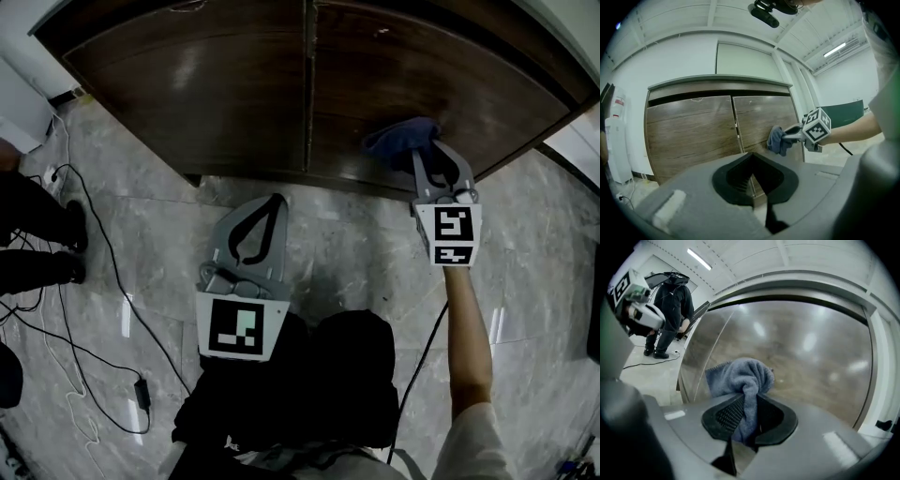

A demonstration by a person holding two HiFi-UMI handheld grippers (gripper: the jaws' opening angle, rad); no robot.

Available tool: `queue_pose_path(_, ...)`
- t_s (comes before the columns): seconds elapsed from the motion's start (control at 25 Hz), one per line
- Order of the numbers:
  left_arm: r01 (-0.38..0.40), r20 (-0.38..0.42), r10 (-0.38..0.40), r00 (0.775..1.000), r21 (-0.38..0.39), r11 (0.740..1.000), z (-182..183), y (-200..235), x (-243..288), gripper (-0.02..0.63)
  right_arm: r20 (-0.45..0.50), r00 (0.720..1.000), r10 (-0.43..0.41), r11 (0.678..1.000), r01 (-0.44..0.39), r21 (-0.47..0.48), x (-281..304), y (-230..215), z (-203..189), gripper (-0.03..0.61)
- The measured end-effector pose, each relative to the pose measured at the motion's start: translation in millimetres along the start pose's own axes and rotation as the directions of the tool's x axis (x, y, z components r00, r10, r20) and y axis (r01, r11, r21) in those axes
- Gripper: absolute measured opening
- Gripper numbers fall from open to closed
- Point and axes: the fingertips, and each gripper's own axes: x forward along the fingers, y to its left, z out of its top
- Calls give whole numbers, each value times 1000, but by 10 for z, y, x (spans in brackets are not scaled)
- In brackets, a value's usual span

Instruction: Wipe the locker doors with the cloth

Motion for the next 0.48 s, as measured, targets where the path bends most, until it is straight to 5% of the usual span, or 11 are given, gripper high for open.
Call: queue_pose_path(0.48, -56, 27, 56, 998, -28, 998, 0, 262, -191, 3, 167, 984, -54, 998, 59, -21, -179, -441, 1472, 77)
